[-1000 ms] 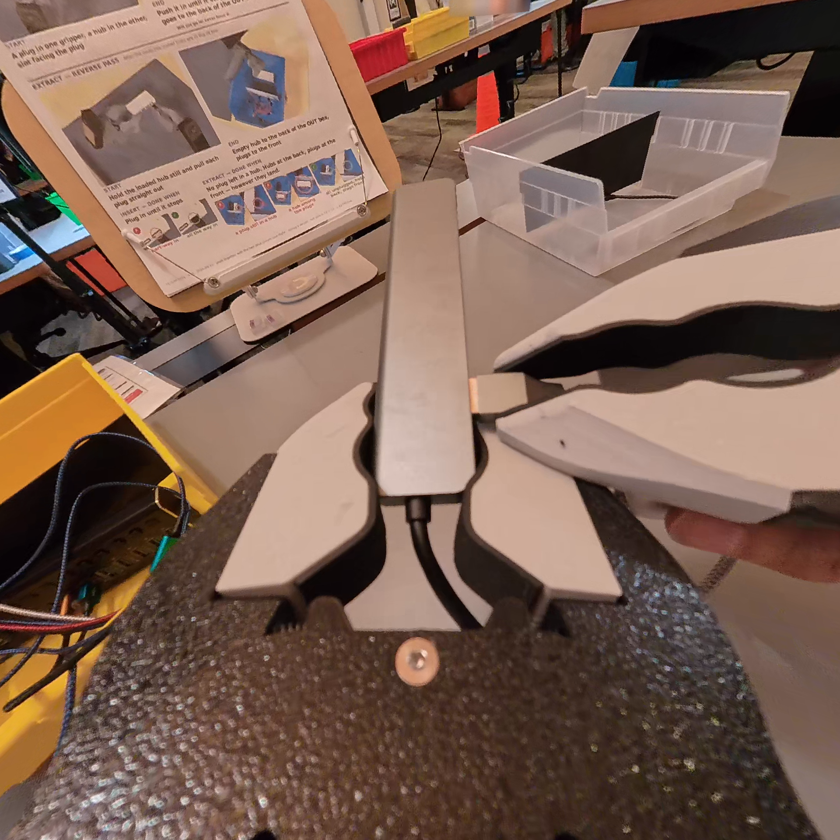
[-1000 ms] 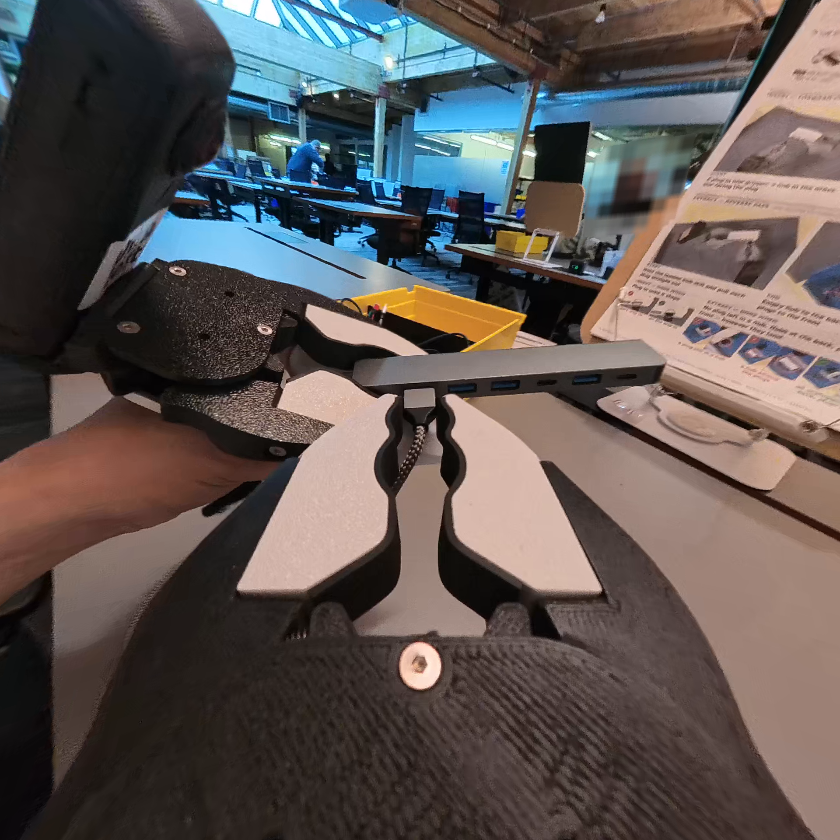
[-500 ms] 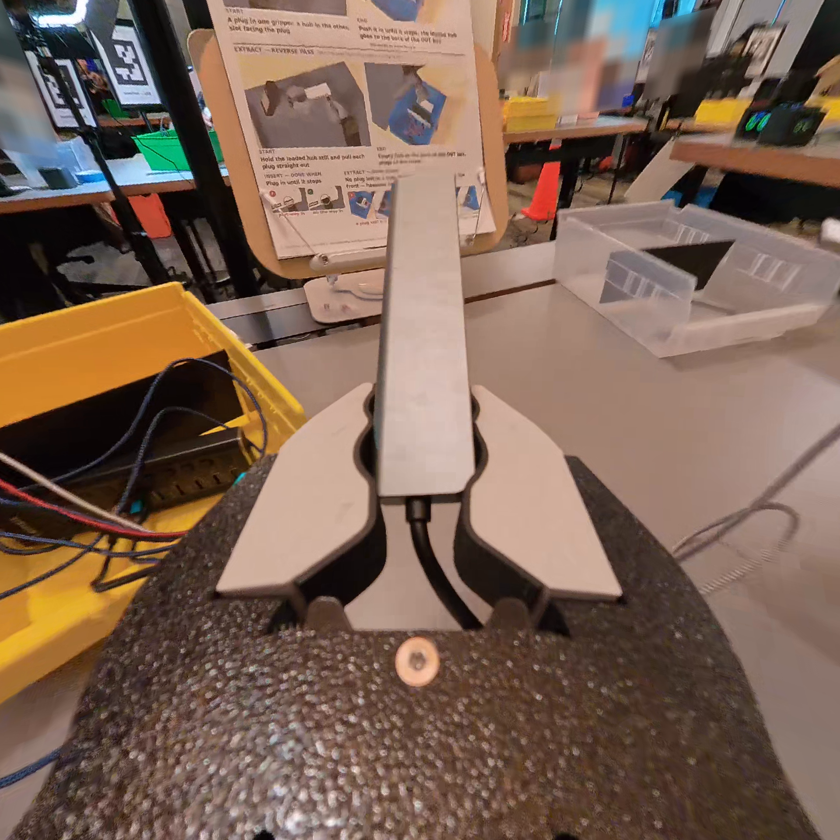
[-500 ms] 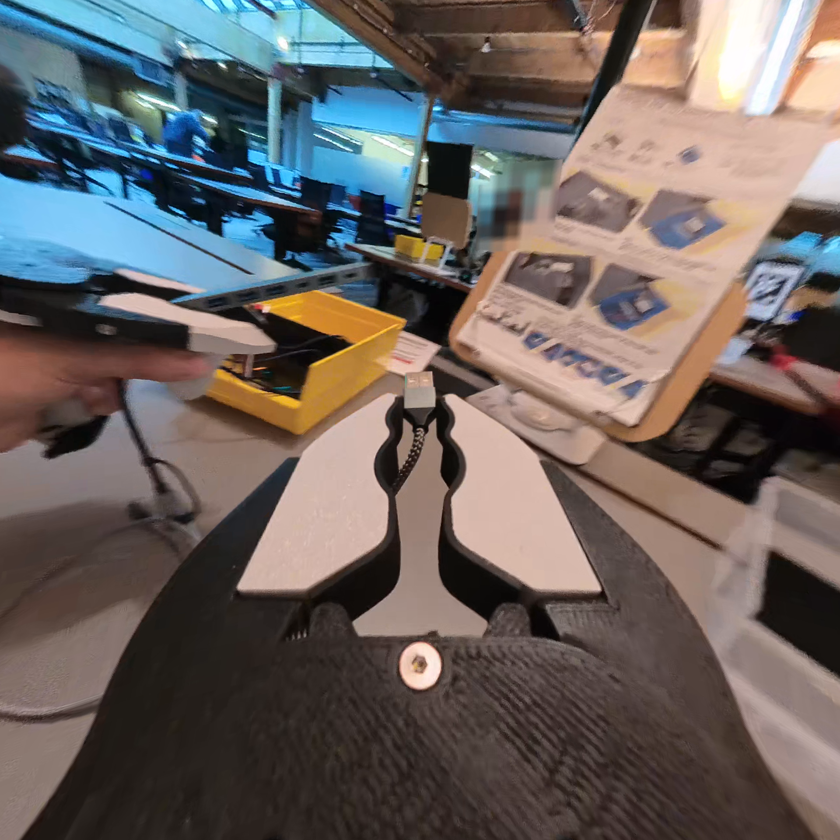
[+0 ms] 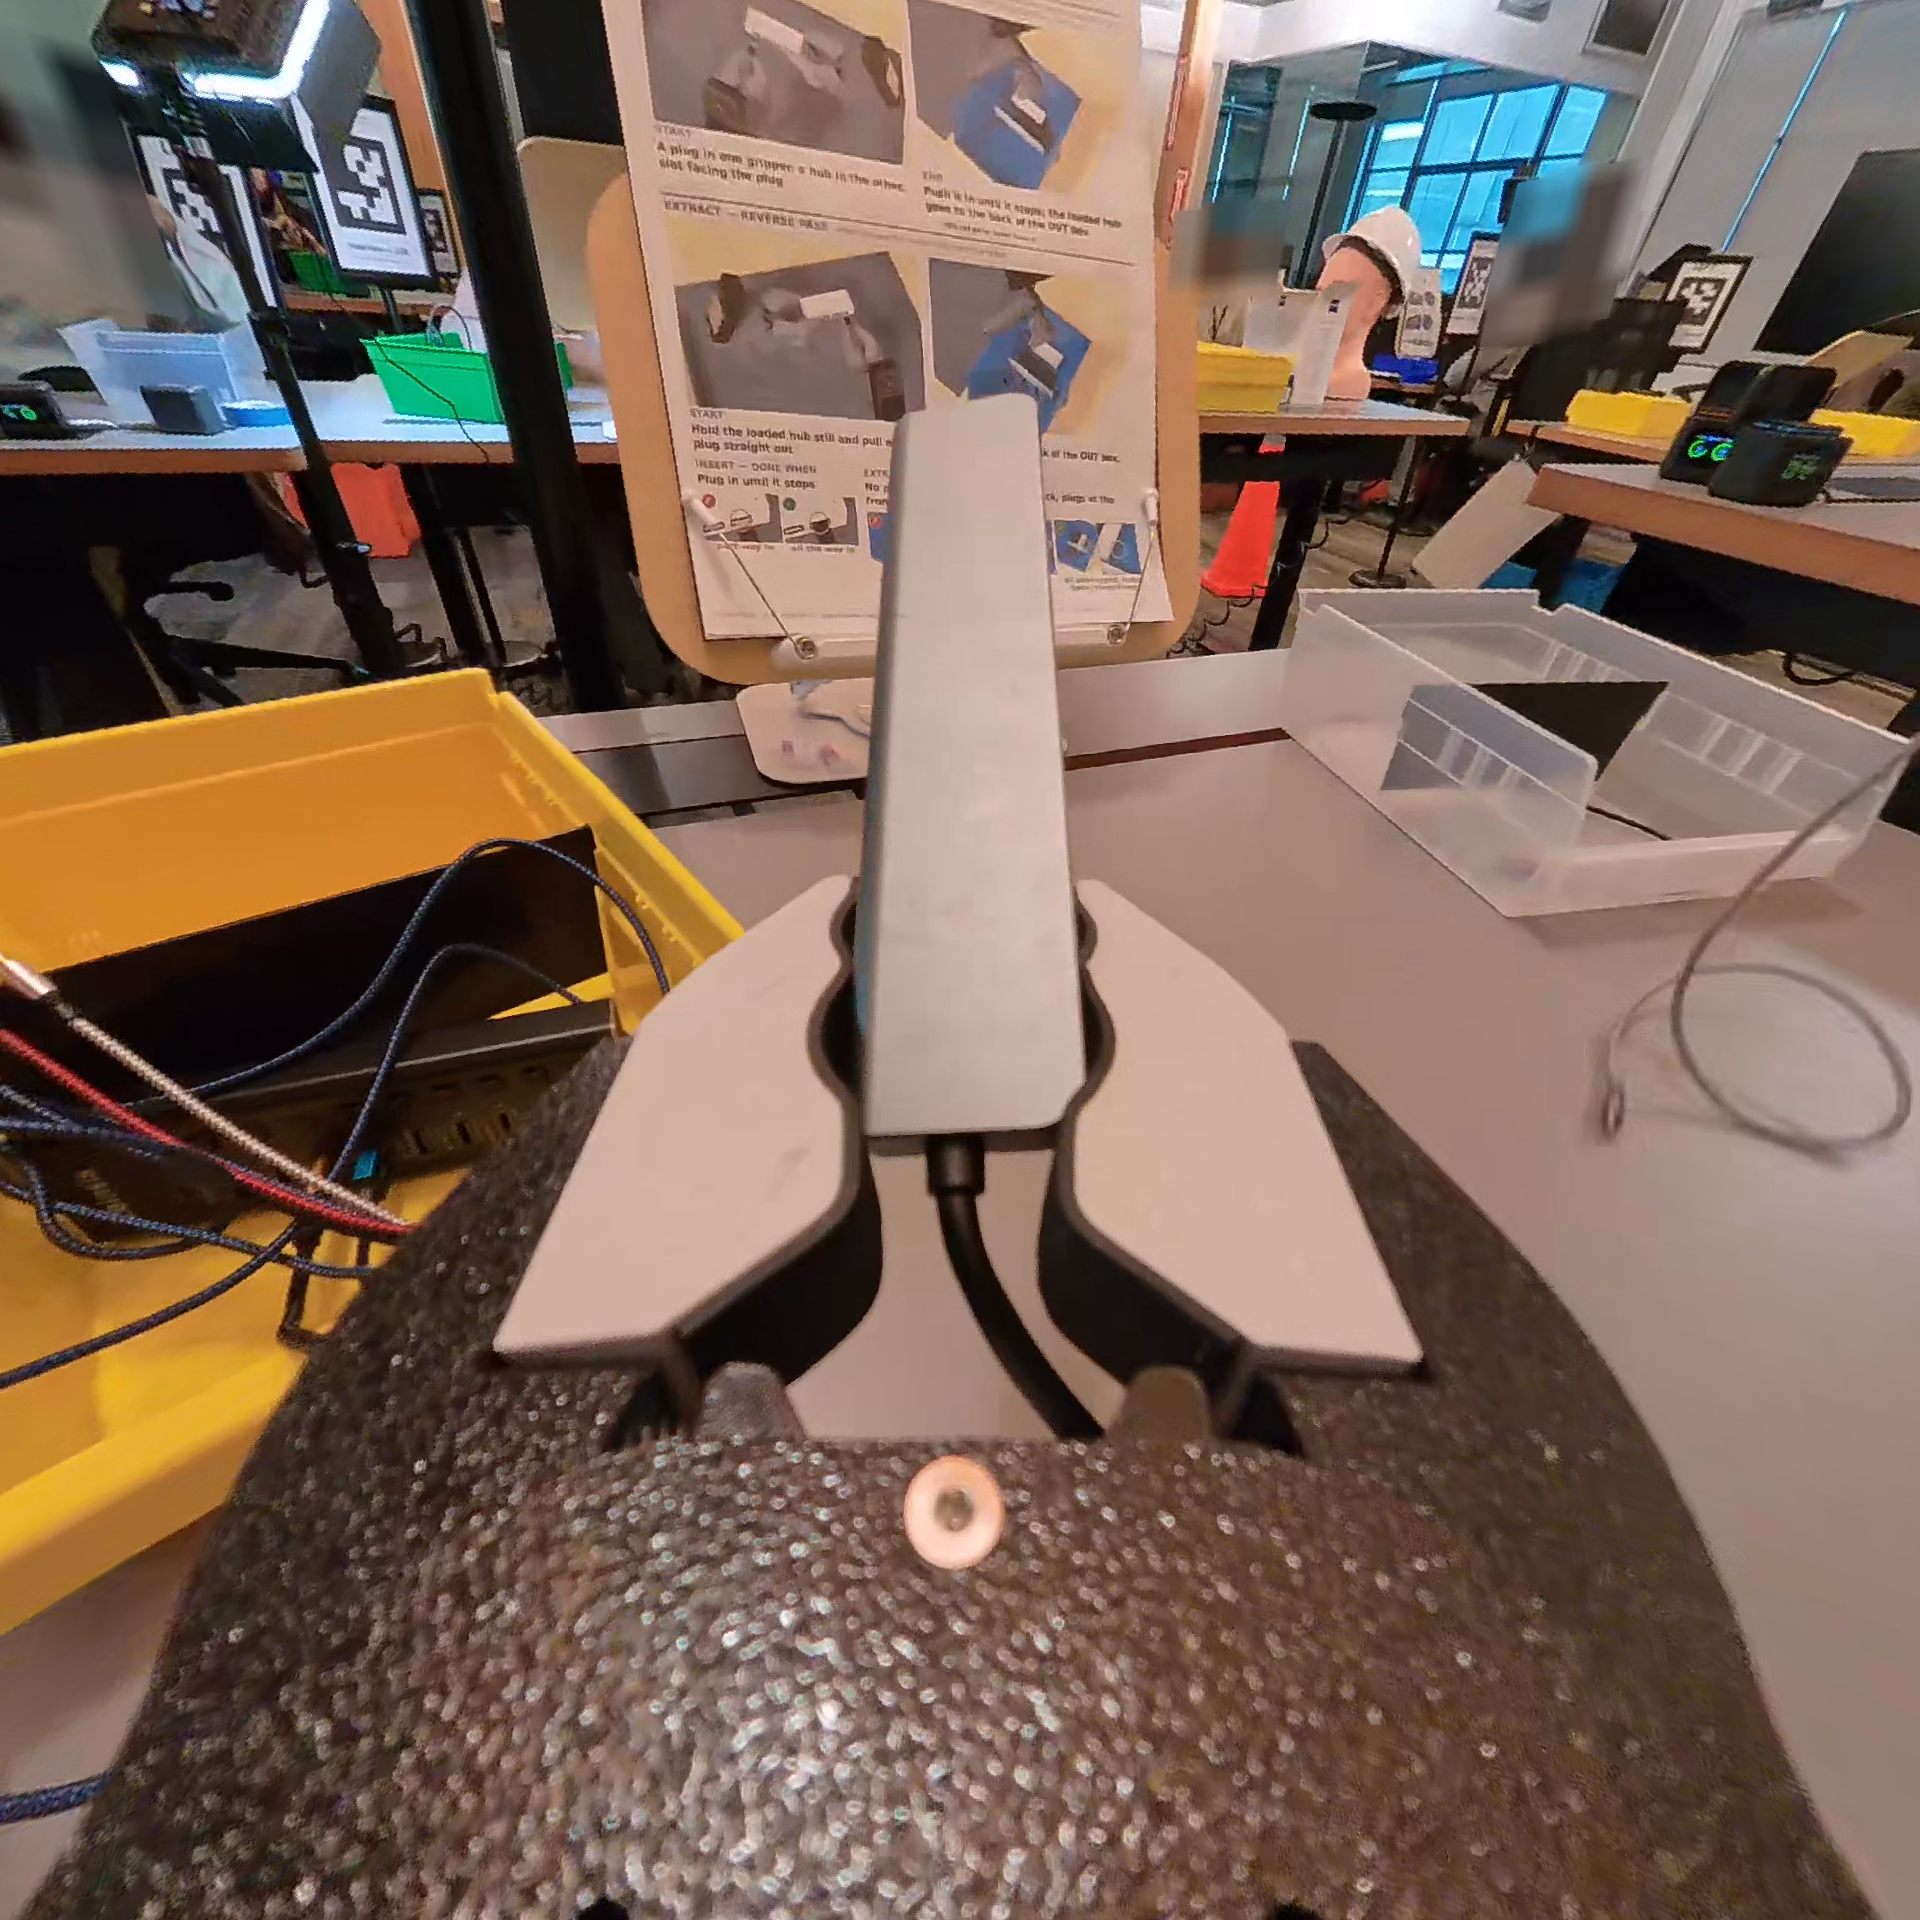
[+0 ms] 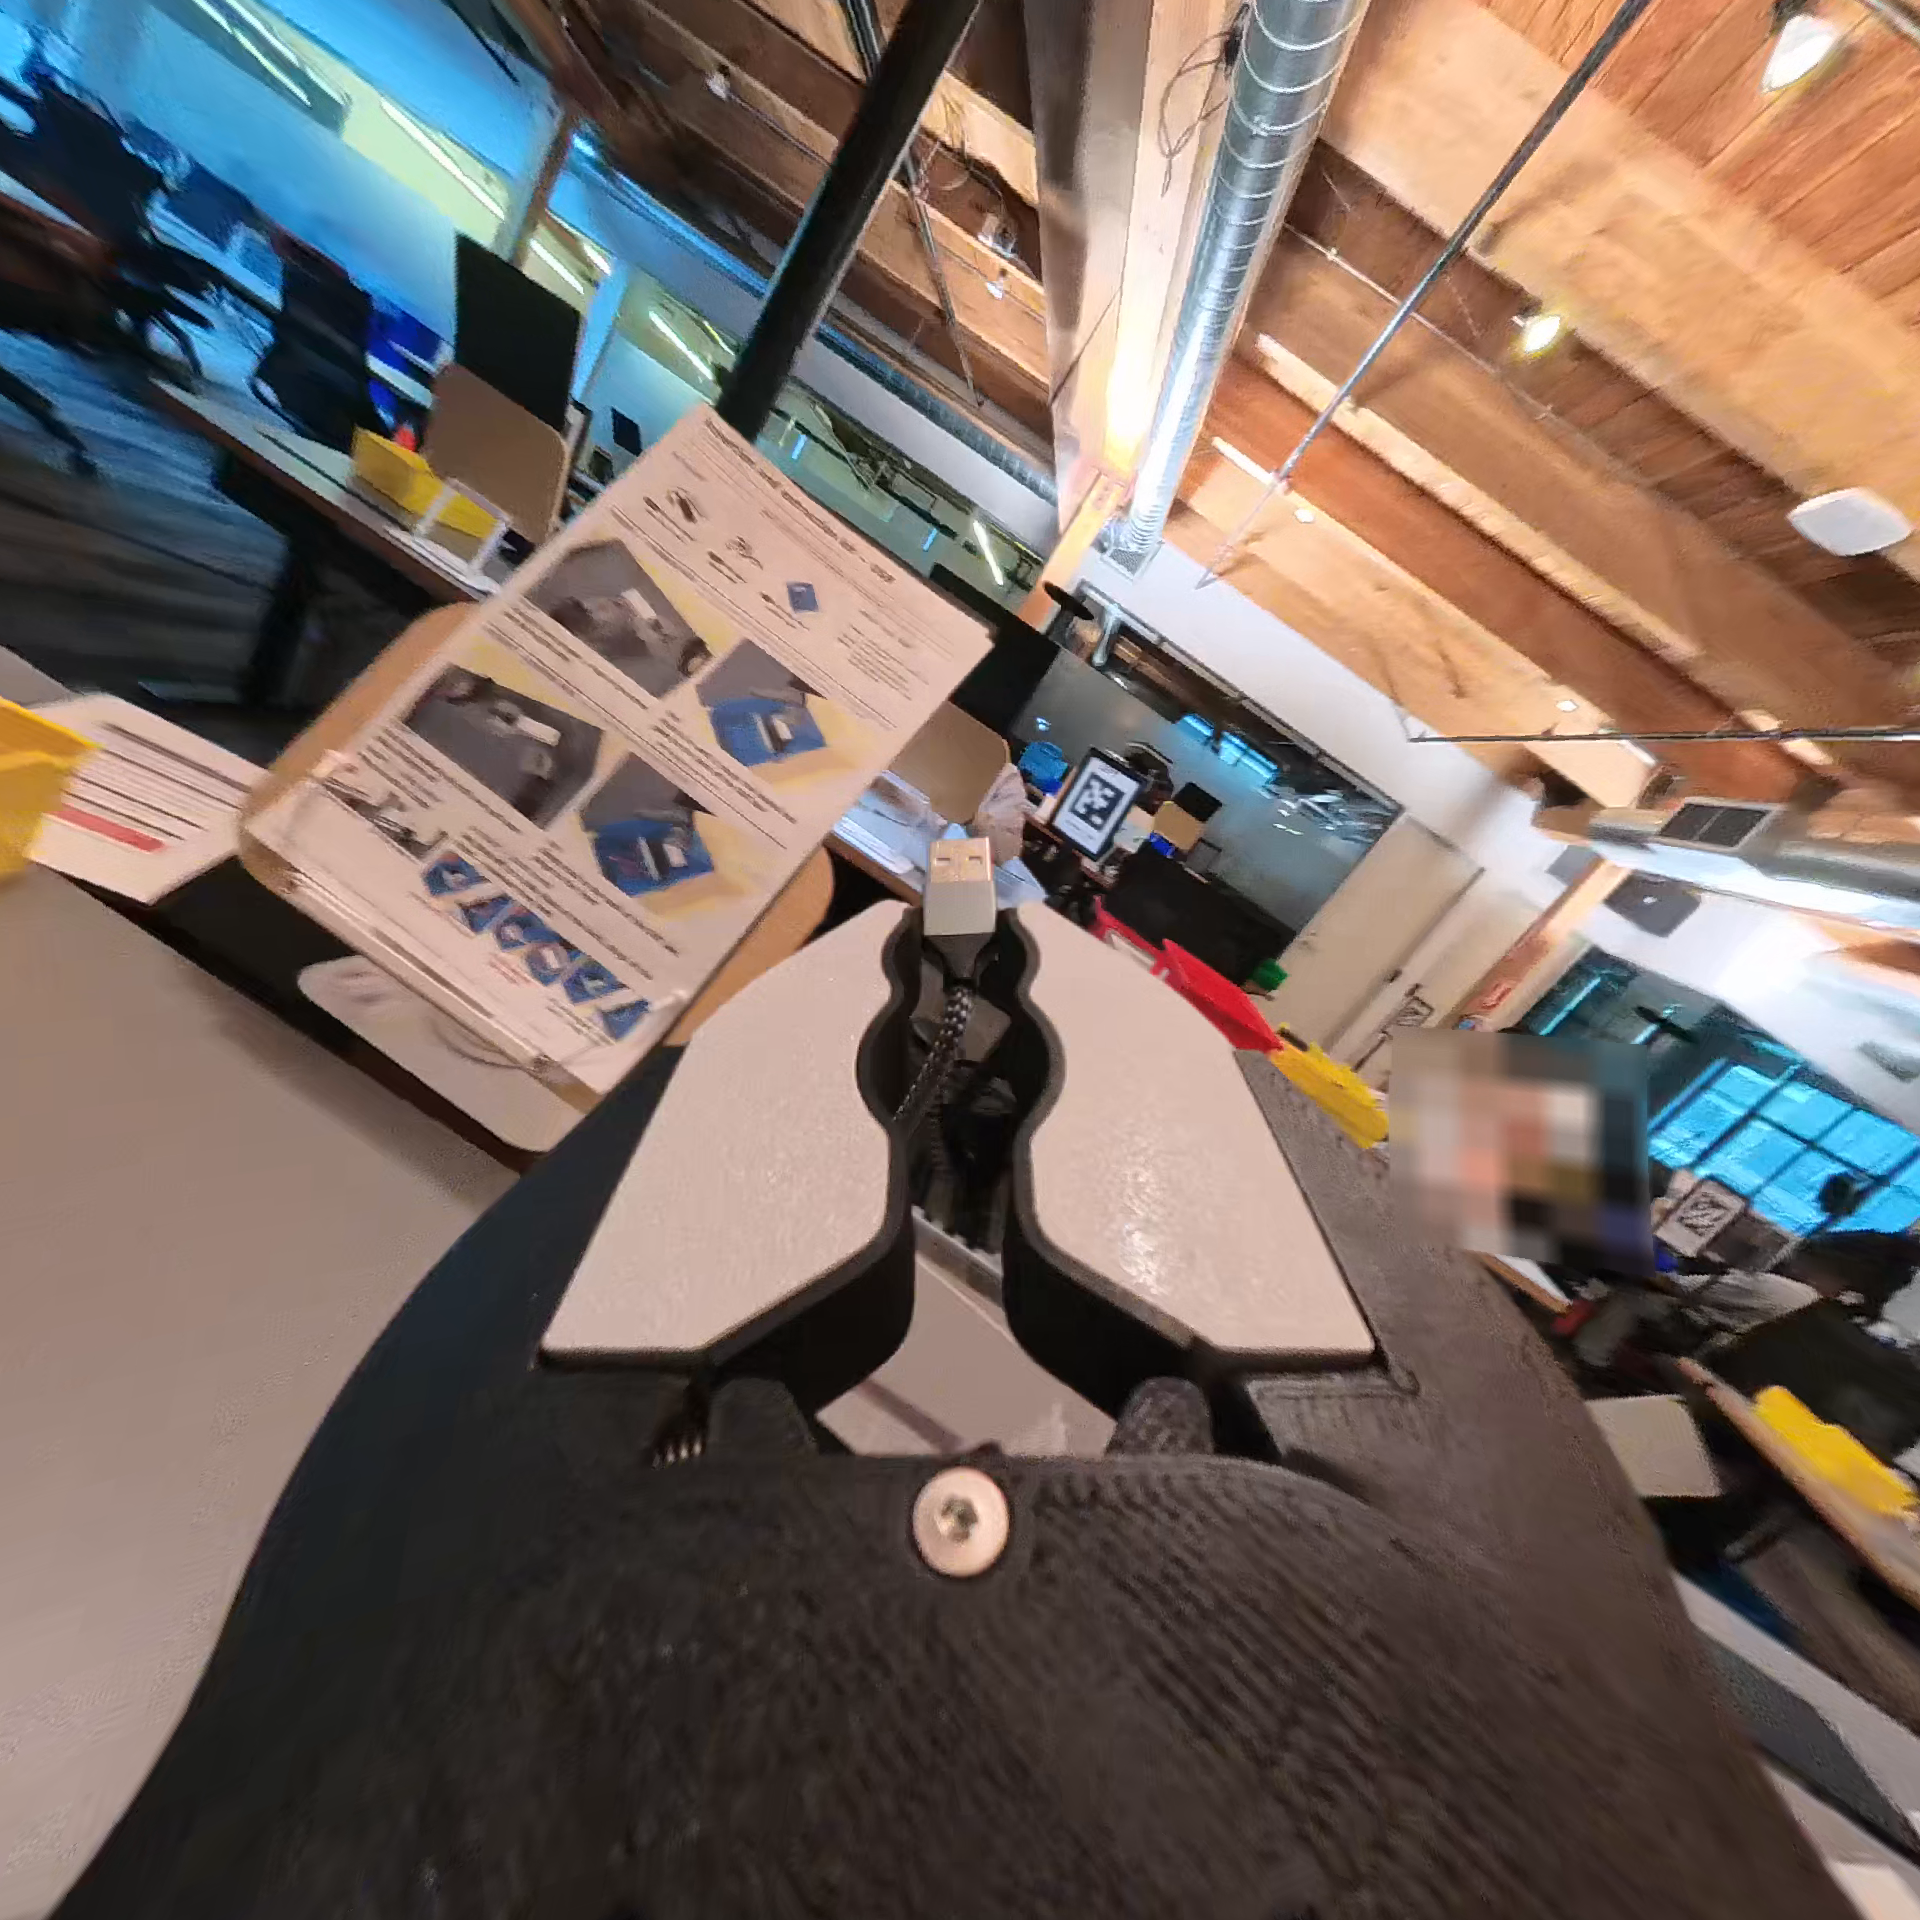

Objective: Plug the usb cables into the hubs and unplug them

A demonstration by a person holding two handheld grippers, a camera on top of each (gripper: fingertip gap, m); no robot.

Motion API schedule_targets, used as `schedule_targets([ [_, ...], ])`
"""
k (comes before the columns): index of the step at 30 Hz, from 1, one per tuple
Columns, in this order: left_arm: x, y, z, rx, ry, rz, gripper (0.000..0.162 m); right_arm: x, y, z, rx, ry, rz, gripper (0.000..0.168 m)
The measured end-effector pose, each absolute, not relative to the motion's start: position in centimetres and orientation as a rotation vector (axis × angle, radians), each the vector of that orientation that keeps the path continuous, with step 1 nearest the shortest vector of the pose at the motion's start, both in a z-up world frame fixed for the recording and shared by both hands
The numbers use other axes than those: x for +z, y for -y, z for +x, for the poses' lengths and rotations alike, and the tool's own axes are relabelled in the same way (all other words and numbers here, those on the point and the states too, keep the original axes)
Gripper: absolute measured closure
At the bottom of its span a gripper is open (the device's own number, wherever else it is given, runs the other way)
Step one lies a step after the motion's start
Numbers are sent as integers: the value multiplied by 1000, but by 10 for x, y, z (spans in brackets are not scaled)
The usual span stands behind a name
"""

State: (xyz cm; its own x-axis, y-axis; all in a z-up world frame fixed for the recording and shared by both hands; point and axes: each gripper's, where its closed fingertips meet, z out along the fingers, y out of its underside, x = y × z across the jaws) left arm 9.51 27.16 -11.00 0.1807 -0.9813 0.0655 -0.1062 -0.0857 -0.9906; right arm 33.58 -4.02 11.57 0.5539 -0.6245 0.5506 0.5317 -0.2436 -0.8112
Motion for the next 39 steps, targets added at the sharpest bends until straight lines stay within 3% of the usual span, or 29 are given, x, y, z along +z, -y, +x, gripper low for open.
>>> schedule_targets([
  [5, -114, -260, 104, -1096, -1206, -1419, 129, 148, 41, 355, -1206, -35, -1458, 154],
  [14, -117, -235, 114, -1158, -1330, -1377, 129, 309, 54, 393, -1405, -24, -1350, 154],
  [22, -125, -230, 117, -1148, -1371, -1375, 129, 336, 64, 447, -1501, -67, -1374, 154],
  [28, -130, -225, 121, -1152, -1395, -1370, 129, 270, 48, 470, -1473, -22, -1432, 154],
  [39, -138, -228, 123, -1160, -1400, -1383, 129, -24, 40, 462, -1105, 124, -1909, 154],
])
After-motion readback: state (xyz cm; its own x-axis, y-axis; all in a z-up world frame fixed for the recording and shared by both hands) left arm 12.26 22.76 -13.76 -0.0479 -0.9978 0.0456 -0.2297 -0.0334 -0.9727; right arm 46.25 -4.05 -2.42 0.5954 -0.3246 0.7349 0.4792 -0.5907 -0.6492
